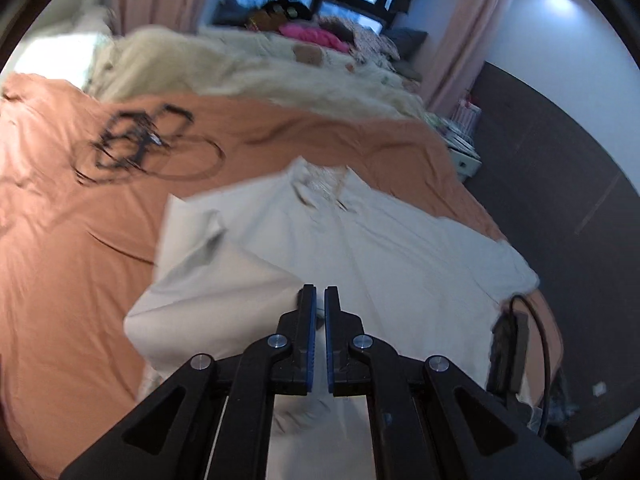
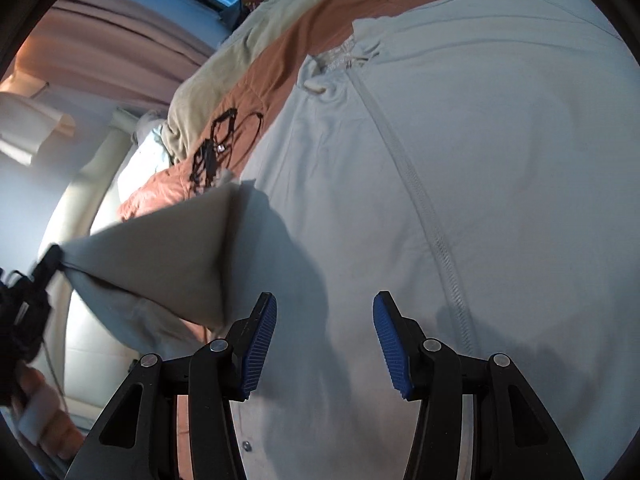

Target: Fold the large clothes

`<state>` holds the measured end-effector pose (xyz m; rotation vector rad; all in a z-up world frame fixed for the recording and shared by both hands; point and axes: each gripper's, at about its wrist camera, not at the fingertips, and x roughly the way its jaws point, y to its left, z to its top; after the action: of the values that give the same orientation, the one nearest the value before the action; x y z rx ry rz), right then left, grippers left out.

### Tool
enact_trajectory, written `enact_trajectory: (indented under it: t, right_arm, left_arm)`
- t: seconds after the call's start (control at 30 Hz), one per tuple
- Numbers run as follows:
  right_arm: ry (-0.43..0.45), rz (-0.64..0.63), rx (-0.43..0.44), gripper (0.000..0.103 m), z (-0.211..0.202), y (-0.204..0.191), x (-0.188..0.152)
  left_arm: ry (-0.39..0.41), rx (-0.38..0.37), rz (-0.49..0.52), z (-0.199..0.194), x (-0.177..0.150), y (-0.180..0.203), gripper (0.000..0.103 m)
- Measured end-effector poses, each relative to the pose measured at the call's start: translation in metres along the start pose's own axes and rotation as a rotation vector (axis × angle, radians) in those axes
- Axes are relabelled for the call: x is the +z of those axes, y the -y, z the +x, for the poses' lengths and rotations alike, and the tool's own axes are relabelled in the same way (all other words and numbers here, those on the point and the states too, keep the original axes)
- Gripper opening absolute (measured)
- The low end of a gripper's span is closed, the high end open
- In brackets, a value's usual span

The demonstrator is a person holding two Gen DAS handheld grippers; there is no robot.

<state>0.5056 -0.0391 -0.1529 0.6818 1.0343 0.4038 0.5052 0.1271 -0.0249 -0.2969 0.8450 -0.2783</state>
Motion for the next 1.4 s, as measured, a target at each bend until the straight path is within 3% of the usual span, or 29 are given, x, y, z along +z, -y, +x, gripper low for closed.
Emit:
enact_trajectory:
  t: [0.1,0.13,0.4,0.47,0.5,0.53,0.57,0.6,0.63,0.9,1.2,1.27,1.33,1.37,1.4]
  right_arm:
    - [0.036,-0.002,-0.009,0.051,-0.012,0.000,0.004]
    - [0.043,-0.007,-0.012,0.052,-0.015,0.000,0.006]
    - [0.046,-0.072,-0.014,0.052,-0.016,-0.011,0.011]
    - [0.029,-0.126,-0.018,0.052,-0.011,-0.020,0.008]
    - [0.022,-0.151,-0.019,0.054,-0.007,-0.027,0.006]
    - [0.016,-0.168,-0.015,0.066,-0.004,-0.032,0.004]
    - [0.009,-0.195,-0.007,0.075,0.000,-0.040,0.001]
    - [0.011,-0.218,-0.007,0.088,0.002,-0.046,-0.002]
    - [0.019,-0.257,-0.015,0.091,0.005,-0.055,-0.007]
    - [-0.048,-0.608,-0.110,0.091,0.053,-0.126,-0.054]
    - [-0.147,-0.758,-0.244,0.091,0.108,-0.140,-0.093]
    - [-0.168,-0.779,-0.286,0.085,0.120,-0.137,-0.099]
    - [-0.149,-0.806,-0.366,0.058,0.129,-0.131,-0.102]
    - [-0.140,-0.806,-0.367,0.052,0.130,-0.131,-0.101]
    - [-0.131,-0.793,-0.354,0.029,0.127,-0.129,-0.097]
  left_arm:
    - [-0.085,-0.101,-0.016,0.014,-0.009,0.005,0.007]
    - [-0.095,-0.097,-0.015,0.015,-0.012,0.005,0.007]
    - [-0.058,0.058,-0.067,-0.017,-0.026,-0.034,0.009]
    - [-0.051,0.103,-0.090,-0.021,-0.029,-0.048,0.031]
    - [-0.037,0.121,-0.103,-0.027,-0.032,-0.056,0.064]
    - [-0.013,0.144,-0.114,-0.033,-0.036,-0.065,0.088]
    - [0.012,0.163,-0.120,-0.038,-0.038,-0.071,0.094]
    - [0.033,0.183,-0.122,-0.043,-0.041,-0.078,0.094]
    - [0.038,0.196,-0.127,-0.047,-0.045,-0.084,0.094]
    - [0.045,0.316,-0.230,-0.070,-0.076,-0.149,0.094]
    - [0.027,0.414,-0.247,-0.083,-0.108,-0.190,0.091]
    - [0.010,0.418,-0.262,-0.079,-0.113,-0.196,0.091]
    - [-0.007,0.419,-0.274,-0.074,-0.116,-0.200,0.082]
    - [-0.020,0.419,-0.279,-0.070,-0.117,-0.200,0.081]
    - [-0.025,0.420,-0.280,-0.068,-0.118,-0.199,0.081]
